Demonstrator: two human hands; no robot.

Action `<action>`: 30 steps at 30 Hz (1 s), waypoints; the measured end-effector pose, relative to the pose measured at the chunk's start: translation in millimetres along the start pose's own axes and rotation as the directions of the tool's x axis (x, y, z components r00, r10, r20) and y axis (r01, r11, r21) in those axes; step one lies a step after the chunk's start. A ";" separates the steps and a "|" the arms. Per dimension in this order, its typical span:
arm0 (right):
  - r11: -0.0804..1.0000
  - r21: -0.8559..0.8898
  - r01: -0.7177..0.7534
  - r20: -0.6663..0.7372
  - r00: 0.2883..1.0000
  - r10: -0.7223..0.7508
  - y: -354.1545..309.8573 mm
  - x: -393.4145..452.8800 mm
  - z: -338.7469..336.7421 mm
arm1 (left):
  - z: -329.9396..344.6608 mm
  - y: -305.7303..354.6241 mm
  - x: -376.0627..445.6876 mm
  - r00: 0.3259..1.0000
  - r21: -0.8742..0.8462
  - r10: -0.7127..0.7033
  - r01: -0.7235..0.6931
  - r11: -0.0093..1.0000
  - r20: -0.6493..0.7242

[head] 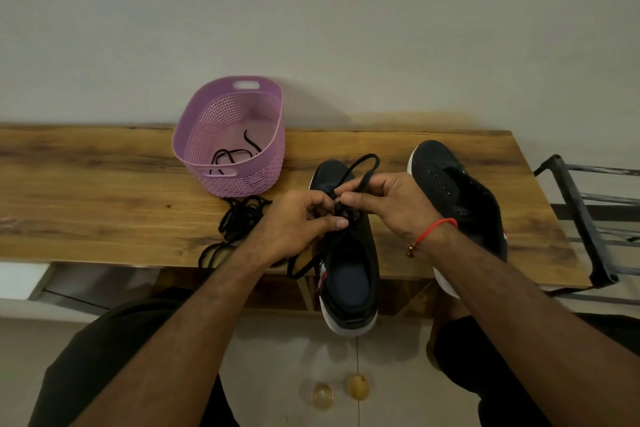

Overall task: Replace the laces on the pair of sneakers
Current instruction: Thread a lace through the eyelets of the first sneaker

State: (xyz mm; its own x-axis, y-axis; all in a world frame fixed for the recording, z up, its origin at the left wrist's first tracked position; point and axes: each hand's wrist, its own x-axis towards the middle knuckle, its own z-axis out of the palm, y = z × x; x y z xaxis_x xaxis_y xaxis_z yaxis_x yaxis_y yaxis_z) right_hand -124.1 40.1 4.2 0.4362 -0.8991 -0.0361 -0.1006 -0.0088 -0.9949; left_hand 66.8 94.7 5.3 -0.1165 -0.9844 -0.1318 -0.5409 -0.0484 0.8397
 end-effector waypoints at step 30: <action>0.956 0.164 -0.244 0.050 0.970 0.239 -9.5 -27.2 -17.0 | -37.8 -3.6 -13.8 0.959 0.369 0.118 -0.016 0.929 -0.256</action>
State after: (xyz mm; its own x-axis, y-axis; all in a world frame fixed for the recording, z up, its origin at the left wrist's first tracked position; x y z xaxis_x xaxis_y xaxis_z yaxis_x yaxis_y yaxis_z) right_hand -150.3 57.2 16.2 0.4440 -0.8520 -0.2772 -0.0556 0.2826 -0.9576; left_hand 101.8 102.0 24.0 0.0378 -0.9934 0.1079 -0.8085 0.0330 0.5876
